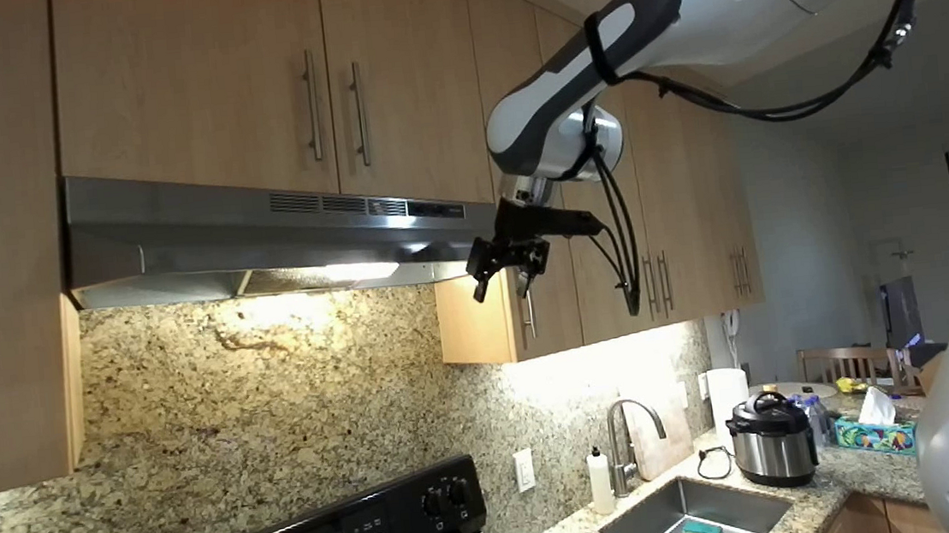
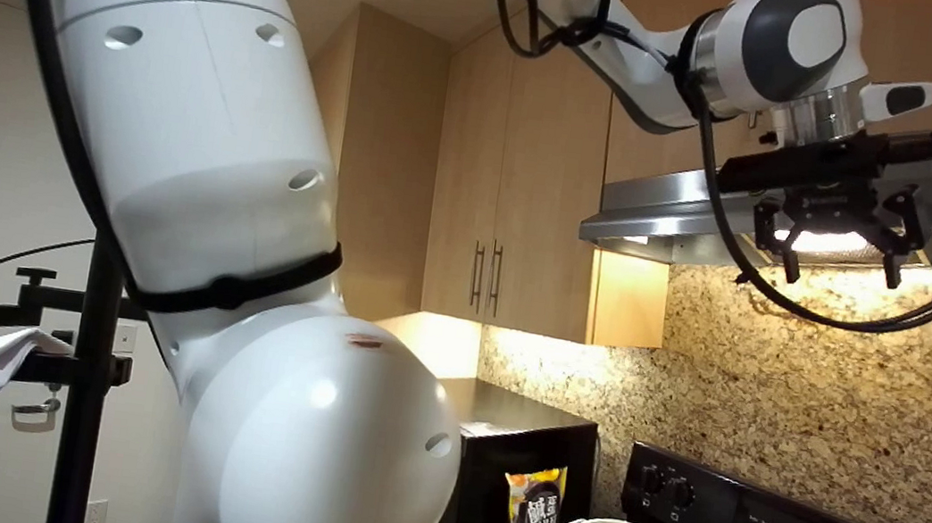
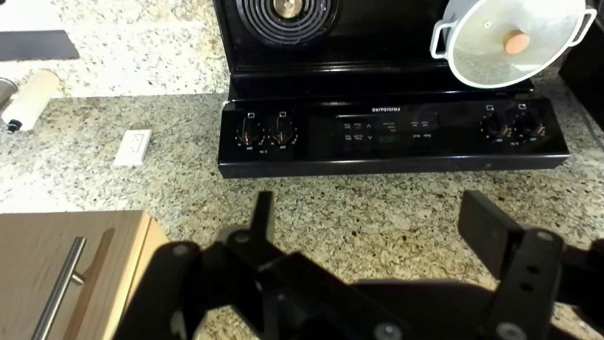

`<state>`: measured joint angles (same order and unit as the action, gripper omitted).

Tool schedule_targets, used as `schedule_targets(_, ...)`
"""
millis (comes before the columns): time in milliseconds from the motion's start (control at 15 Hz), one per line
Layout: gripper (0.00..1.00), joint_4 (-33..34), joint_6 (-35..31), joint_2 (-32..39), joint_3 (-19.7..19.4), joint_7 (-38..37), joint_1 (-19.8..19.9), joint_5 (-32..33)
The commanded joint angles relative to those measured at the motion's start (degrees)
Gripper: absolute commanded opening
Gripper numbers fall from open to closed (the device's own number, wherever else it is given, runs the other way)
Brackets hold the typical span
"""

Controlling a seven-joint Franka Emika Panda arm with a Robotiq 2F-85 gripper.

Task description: Turn on the stove light

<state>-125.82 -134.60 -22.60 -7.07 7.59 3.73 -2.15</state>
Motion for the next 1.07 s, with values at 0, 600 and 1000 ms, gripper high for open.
schedule_targets(0, 1.00, -0.89, 2.21, 1.48, -0.47, 0.81, -0.14, -0.23)
schedule_targets(600, 1.00, -1.90, 3.70, 5.38, -2.25, 6.55, 0.13, 1.48)
schedule_targets(1000, 1.00, -4.53, 3.50, 7.22, -1.29, 12.46, -1.67, 0.91)
